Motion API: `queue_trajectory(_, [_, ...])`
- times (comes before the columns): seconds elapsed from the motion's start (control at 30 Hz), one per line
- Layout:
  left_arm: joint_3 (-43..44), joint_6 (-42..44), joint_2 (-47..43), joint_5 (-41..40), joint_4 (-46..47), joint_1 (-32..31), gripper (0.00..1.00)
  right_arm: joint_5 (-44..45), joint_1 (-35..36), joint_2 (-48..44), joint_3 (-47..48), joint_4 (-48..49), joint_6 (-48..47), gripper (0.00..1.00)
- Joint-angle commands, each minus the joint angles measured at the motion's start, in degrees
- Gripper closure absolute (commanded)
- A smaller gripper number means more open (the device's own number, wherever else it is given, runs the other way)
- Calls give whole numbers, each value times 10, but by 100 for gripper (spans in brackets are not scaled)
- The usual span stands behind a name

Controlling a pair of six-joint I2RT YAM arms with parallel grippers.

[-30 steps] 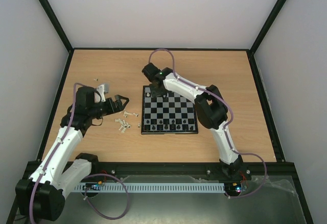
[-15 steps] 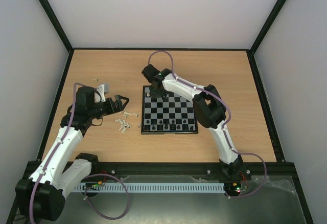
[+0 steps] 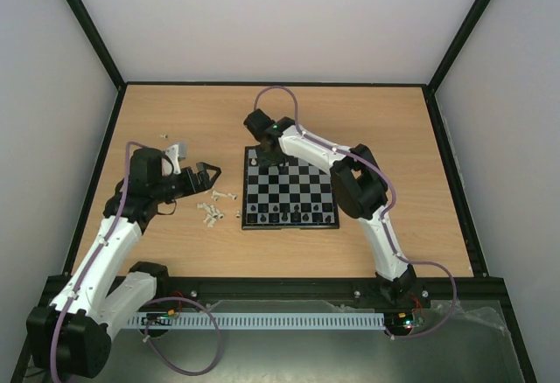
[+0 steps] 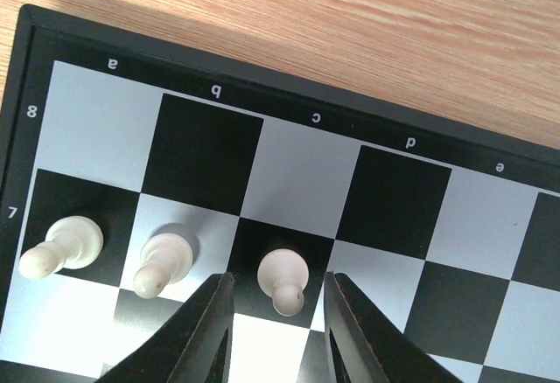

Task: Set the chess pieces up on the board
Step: Place the chess piece on the chessboard, then pick up the chess piece at the center of the board.

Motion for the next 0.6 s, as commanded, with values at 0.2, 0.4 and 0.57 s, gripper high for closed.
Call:
queue_trajectory(0.2, [10,-10,-15,9,-1,3,0,17,-3,-70,-33,-12,2,69])
queue_trajectory(0.4, [11,-16,-23,-8,-4,3,0,-22,-2,-182,-98,-14,0,68])
queue_trajectory(0.57, [-10,-45,-35,-31,4,12,0,-87,37,-232,-153,-11,-4,68])
